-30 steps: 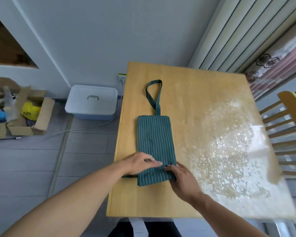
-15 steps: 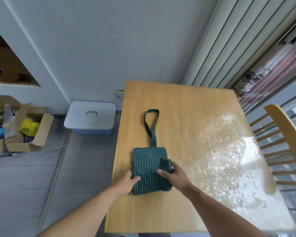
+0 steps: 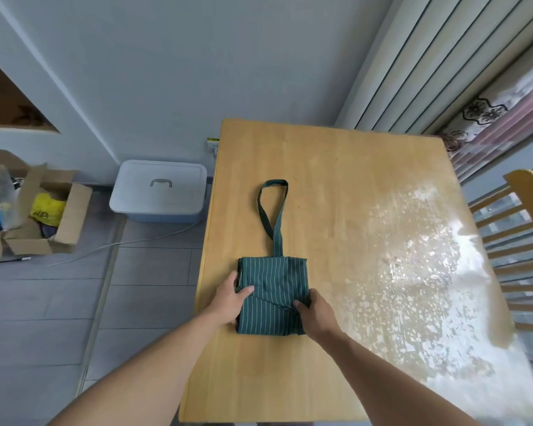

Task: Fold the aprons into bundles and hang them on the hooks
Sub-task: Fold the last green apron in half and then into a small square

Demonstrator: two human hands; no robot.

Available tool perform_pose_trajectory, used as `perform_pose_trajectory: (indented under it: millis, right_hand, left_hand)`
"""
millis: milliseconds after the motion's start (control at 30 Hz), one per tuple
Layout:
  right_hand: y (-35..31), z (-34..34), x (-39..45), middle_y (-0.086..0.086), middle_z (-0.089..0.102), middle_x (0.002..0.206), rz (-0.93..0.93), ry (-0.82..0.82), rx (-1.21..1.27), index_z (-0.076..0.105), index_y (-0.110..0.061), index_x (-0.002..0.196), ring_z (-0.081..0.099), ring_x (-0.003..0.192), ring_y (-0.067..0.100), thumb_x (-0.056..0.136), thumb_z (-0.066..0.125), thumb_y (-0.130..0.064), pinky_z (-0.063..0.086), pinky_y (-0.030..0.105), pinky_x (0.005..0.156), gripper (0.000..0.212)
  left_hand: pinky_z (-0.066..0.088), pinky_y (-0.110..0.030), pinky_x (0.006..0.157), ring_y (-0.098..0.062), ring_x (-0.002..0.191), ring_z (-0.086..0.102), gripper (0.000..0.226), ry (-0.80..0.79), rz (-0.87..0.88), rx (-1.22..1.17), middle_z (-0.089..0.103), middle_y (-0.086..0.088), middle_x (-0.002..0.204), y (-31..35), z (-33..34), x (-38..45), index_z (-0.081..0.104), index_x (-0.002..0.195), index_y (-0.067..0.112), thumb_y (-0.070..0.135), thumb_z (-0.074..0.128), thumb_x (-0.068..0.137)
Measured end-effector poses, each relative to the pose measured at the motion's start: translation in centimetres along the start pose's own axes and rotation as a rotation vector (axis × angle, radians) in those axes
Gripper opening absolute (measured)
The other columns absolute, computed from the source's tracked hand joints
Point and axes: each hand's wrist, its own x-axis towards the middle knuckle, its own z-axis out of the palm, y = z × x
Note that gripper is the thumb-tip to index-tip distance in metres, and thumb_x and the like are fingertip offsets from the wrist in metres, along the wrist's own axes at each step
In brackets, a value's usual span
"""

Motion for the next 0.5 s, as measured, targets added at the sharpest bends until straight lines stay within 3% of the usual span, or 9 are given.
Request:
perform_pose_trajectory:
  millis: [67, 133, 200, 267, 333, 400, 500]
  right_hand:
    - [0.0, 0.0, 0.1, 0.005, 0.064, 0.099, 0.021, 0.038, 0.03, 0.047, -0.011, 0.114, 0.062, 0.07, 0.011, 0.103, 0.055, -0.022, 0.048, 0.019, 0.045, 0.017]
    - [-0.2, -0.2, -0.2, 0.001, 0.066, 0.1, 0.026, 0.077, 0.023, 0.041, -0.013, 0.128, 0.067, 0.073, 0.012, 0.098, 0.063, -0.023, 0.051, 0.023, 0.051, 0.037]
    - [-0.1, -0.4, -0.6, 0.0, 0.057, 0.126, -0.069, 0.216, -0.238, 0.033, -0.019, 0.145, 0.064, 0.106, 0.017, 0.092, 0.07, -0.031, 0.054, 0.028, 0.076, 0.066]
    - [-0.2, -0.4, -0.6, 0.001, 0.041, 0.15, -0.316, 0.312, -0.587, 0.024, -0.024, 0.156, 0.044, 0.136, 0.022, 0.092, 0.069, -0.037, 0.041, 0.036, 0.11, 0.079]
    - [-1.1, 0.1, -0.4, 0.001, 0.023, 0.165, -0.559, 0.184, -0.761, 0.015, -0.028, 0.161, 0.022, 0.152, 0.023, 0.098, 0.062, -0.038, 0.016, 0.037, 0.125, 0.079]
    - [-1.7, 0.9, 0.1, -0.003, 0.003, 0.17, -0.623, -0.004, -0.839, 0.005, -0.031, 0.162, 0.0, 0.157, 0.021, 0.099, 0.058, -0.042, -0.001, 0.037, 0.126, 0.083]
    - [-1.6, 1.8, 0.6, -0.006, -0.008, 0.17, -0.558, -0.139, -0.894, 0.001, -0.034, 0.162, -0.012, 0.156, 0.018, 0.096, 0.063, -0.041, -0.005, 0.04, 0.127, 0.09]
  left_hand:
    - [0.052, -0.046, 0.099, -0.031, 0.132, 0.051, 0.075, 0.038, 0.01, 0.045, 0.044, -0.013, 0.153, -0.1, 0.2, 0.7, 0.022, 0.158, 0.01, 0.036, 0.062, 0.099]
    - [0.057, -0.035, 0.077, -0.026, 0.111, 0.065, 0.065, 0.003, 0.009, 0.064, 0.057, -0.011, 0.139, -0.1, -0.3, 0.9, 0.039, 0.147, 0.01, 0.037, 0.068, 0.096]
    - [0.053, -0.028, 0.054, -0.017, 0.072, 0.069, 0.049, -0.073, -0.002, 0.117, 0.069, -0.008, 0.113, -0.4, -1.7, 0.8, 0.052, 0.124, 0.012, 0.042, 0.072, 0.091]
    - [0.049, -0.027, 0.054, -0.013, 0.059, 0.062, 0.039, -0.145, -0.033, 0.078, 0.07, -0.006, 0.09, -1.2, -3.5, 0.7, 0.062, 0.113, 0.009, 0.039, 0.074, 0.091]
    - [0.048, -0.028, 0.057, -0.011, 0.057, 0.056, 0.032, -0.186, -0.077, -0.01, 0.062, -0.005, 0.078, -2.0, -5.3, 0.5, 0.07, 0.106, 0.004, 0.034, 0.07, 0.095]
    - [0.05, -0.027, 0.057, -0.011, 0.058, 0.055, 0.024, -0.19, -0.087, 0.001, 0.058, -0.005, 0.077, -2.4, -6.5, 0.4, 0.074, 0.1, 0.003, 0.026, 0.067, 0.098]
    - [0.054, -0.029, 0.057, -0.017, 0.068, 0.064, 0.017, -0.114, -0.083, 0.092, 0.067, -0.008, 0.084, -2.3, -7.2, 0.5, 0.071, 0.092, 0.006, 0.018, 0.063, 0.099]
